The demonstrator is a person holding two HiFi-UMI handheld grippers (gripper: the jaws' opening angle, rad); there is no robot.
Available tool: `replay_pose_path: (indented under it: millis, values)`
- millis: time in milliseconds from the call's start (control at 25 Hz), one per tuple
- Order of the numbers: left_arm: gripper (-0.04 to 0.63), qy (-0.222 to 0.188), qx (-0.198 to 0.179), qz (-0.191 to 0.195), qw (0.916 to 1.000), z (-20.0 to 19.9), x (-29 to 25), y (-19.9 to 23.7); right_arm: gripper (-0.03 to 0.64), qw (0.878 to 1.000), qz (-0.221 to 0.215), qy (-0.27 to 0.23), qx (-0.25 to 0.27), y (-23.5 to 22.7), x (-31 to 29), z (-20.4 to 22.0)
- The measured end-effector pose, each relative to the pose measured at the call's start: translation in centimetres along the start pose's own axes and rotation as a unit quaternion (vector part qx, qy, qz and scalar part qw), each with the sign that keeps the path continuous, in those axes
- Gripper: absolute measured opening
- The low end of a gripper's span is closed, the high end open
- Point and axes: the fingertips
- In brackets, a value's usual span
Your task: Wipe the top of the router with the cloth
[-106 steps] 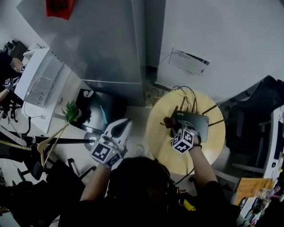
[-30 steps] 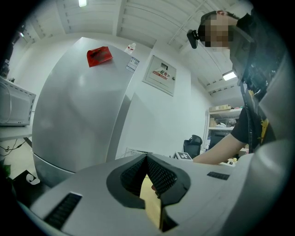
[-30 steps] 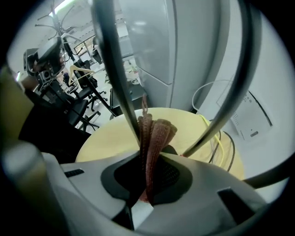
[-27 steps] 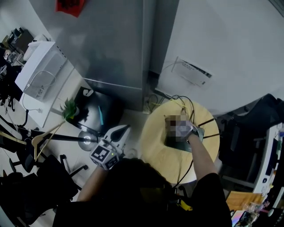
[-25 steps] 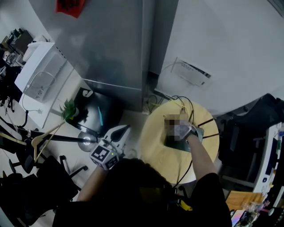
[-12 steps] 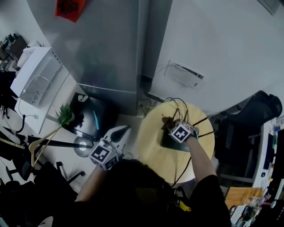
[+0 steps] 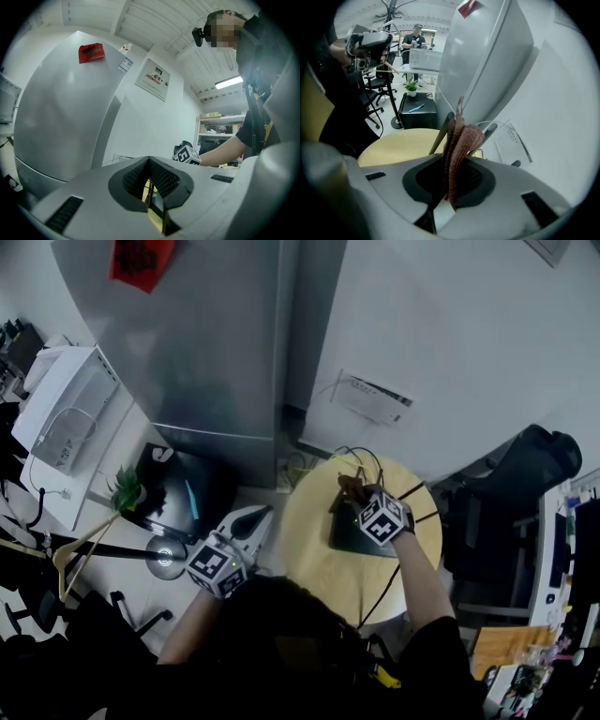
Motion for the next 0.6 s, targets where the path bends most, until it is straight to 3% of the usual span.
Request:
replay_pose_path:
  millis: [240,440,600]
  values:
    - [-0.003,0.001,-0.001,0.011,0.9999,0.1,-0.6,-0.8,0.064,0.998,0.043,-0.04,-0.005,-0.9,2.3,-0.6]
    - [-0.003,0.008,-0.004,0.026,0.9996,0.3,-1.7,-1.3,0.064,0.991,0.087,-0.092,-0.053,-3.0,5.4,-1.6]
    - [-0.003,0.011,0.001,0.028,0.9995,0.5,-2.0,-1.5,0.064,0.984,0.067,-0.096,-0.134,-2.5,5.5,1.0]
Point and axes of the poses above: the fingertips, and each gripper's own axes: x backward along the fingers, y to its left, z out of its underside, and after that the axes turned 5 degrees about x, right-handed
